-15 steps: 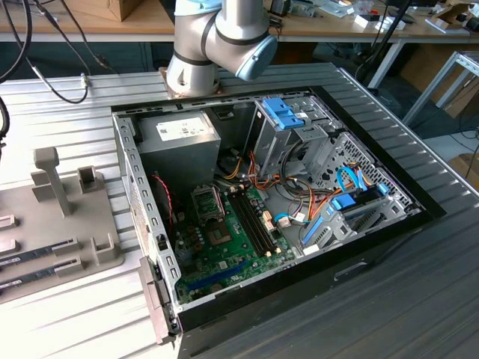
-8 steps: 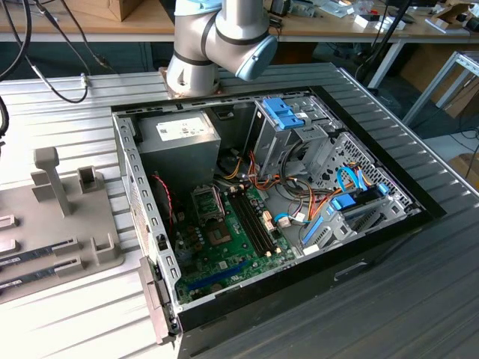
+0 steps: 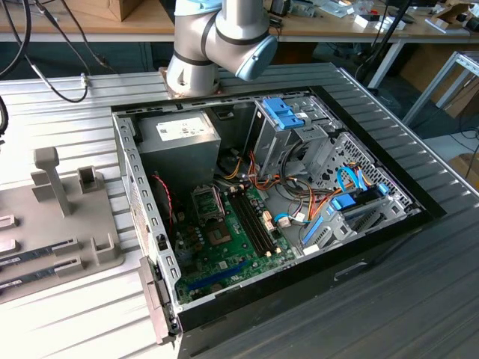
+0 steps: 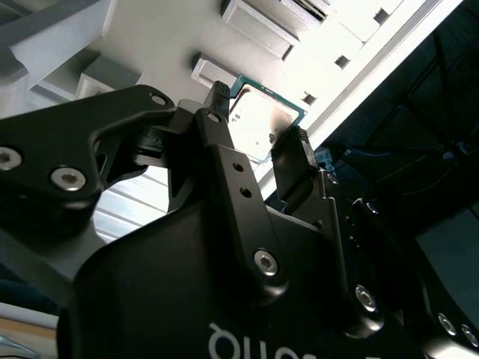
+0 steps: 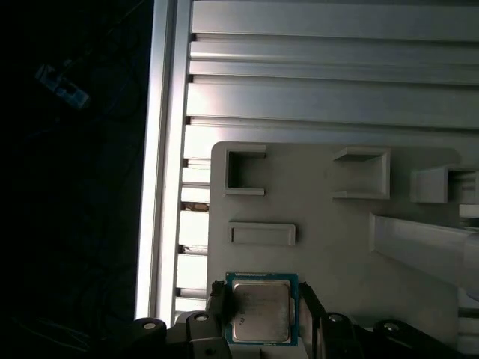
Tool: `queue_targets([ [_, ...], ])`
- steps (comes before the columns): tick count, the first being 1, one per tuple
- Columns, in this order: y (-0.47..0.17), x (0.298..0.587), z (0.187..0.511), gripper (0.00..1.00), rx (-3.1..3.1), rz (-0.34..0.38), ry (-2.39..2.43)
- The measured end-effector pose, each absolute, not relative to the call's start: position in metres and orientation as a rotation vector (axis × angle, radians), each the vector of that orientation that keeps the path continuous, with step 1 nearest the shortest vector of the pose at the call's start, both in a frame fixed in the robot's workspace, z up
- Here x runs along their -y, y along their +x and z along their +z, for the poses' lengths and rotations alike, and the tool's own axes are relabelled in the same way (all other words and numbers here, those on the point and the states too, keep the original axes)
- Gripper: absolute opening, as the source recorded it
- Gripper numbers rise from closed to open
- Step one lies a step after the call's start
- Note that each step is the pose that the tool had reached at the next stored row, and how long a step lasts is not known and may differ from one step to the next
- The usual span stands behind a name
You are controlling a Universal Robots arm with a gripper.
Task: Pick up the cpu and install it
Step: 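Pick up the cpu and move it towards the insertion slot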
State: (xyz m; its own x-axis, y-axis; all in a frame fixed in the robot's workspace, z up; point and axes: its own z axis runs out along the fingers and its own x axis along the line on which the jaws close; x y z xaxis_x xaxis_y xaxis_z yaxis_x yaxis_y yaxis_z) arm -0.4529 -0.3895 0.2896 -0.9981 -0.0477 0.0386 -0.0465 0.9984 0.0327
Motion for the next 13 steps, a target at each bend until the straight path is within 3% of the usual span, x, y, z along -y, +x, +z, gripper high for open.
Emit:
queue_targets([
  [13, -0.4529, 0.3895, 0.2940, 0.47, 3.101, -0.049, 0.073],
])
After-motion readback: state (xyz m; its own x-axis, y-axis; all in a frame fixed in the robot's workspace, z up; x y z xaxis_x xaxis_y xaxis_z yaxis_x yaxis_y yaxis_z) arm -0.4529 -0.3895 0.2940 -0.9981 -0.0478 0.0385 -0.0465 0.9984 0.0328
